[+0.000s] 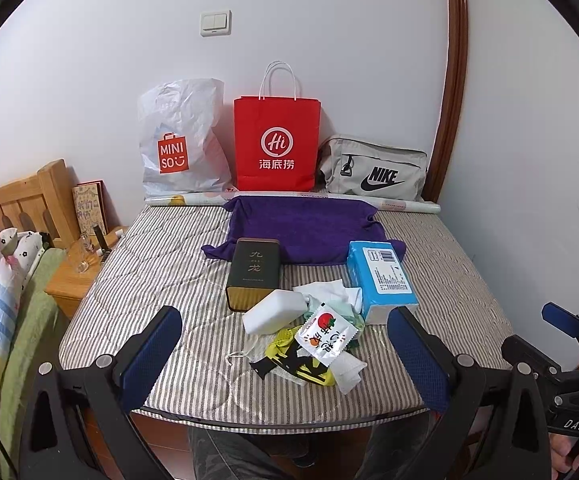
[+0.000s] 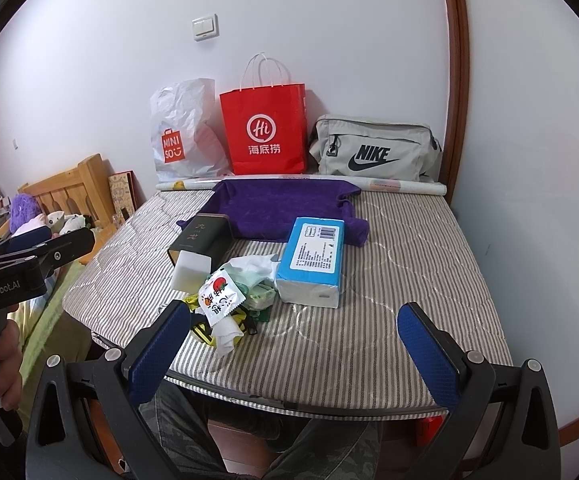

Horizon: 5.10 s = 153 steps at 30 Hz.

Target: Organize soft objects

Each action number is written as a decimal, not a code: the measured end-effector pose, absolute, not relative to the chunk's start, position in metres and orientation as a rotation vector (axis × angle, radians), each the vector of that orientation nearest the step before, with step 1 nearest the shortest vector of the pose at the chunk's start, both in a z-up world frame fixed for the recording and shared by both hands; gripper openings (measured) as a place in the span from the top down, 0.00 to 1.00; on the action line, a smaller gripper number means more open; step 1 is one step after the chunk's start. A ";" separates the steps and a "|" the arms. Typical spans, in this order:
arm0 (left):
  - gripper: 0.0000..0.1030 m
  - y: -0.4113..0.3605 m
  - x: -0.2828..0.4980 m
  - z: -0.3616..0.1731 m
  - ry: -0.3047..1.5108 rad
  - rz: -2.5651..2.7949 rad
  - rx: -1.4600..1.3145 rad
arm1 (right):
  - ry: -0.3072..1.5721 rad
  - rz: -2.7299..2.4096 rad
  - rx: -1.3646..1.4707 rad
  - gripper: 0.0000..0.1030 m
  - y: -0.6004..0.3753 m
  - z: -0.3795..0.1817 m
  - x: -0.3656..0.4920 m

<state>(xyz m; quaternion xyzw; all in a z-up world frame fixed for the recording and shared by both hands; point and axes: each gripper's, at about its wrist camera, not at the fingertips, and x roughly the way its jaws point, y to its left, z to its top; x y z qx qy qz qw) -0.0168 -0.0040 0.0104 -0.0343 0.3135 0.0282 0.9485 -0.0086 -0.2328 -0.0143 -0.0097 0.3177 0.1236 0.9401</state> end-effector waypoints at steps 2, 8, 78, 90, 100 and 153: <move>0.00 -0.004 -0.016 0.009 0.642 0.058 -0.070 | 0.654 0.257 -0.018 0.01 -0.232 -0.017 -0.006; 0.00 0.001 -0.005 -0.003 0.677 0.053 -0.076 | 0.709 0.266 -0.010 0.01 -0.229 -0.033 0.007; 0.19 0.073 0.151 -0.171 0.939 -0.326 -0.218 | 0.980 0.598 -0.023 0.48 -0.123 -0.158 0.136; 0.54 0.083 0.149 -0.177 0.913 -0.373 -0.279 | 0.960 0.640 -0.007 0.87 -0.111 -0.154 0.134; 0.58 0.087 0.135 -0.169 0.869 -0.344 -0.287 | 0.886 0.627 -0.018 0.93 -0.126 -0.133 0.118; 0.60 0.079 0.130 -0.168 0.912 -0.181 -0.274 | 0.914 0.361 -0.054 0.56 -0.220 -0.201 0.101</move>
